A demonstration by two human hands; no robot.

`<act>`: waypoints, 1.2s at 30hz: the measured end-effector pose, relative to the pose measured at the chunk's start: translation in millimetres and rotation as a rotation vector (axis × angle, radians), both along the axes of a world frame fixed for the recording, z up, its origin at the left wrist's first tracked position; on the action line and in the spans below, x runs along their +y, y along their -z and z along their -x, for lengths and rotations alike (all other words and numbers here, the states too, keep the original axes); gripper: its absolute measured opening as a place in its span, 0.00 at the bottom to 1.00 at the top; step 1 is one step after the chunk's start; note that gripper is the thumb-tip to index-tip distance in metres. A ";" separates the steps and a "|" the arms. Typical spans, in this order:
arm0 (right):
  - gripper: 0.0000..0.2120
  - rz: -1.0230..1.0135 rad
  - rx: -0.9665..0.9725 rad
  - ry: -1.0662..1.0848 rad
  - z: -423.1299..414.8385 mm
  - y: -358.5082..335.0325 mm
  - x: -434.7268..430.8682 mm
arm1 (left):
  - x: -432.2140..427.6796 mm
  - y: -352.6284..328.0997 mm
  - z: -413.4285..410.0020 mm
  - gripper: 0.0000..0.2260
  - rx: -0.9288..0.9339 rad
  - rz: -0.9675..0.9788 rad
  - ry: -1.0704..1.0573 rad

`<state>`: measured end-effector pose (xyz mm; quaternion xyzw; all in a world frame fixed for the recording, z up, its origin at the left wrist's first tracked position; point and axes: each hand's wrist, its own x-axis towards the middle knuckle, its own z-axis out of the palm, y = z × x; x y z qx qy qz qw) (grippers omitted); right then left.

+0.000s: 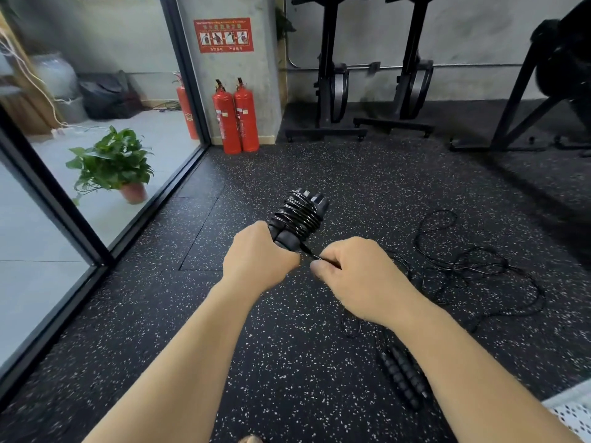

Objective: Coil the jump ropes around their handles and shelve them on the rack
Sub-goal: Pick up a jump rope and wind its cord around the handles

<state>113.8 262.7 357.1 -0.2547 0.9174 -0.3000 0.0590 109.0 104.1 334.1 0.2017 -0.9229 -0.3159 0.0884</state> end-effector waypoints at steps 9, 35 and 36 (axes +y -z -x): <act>0.21 -0.341 0.403 0.010 -15.6 -21.7 2.7 | 15.6 -0.5 -3.1 0.10 -0.042 0.390 -0.012; 0.26 0.165 -0.156 0.021 50.3 7.4 44.6 | 32.7 -5.3 -21.4 0.14 0.124 0.485 0.839; 0.26 0.170 -0.228 0.036 53.6 9.4 46.8 | 33.4 -5.2 -20.8 0.13 0.138 0.447 0.867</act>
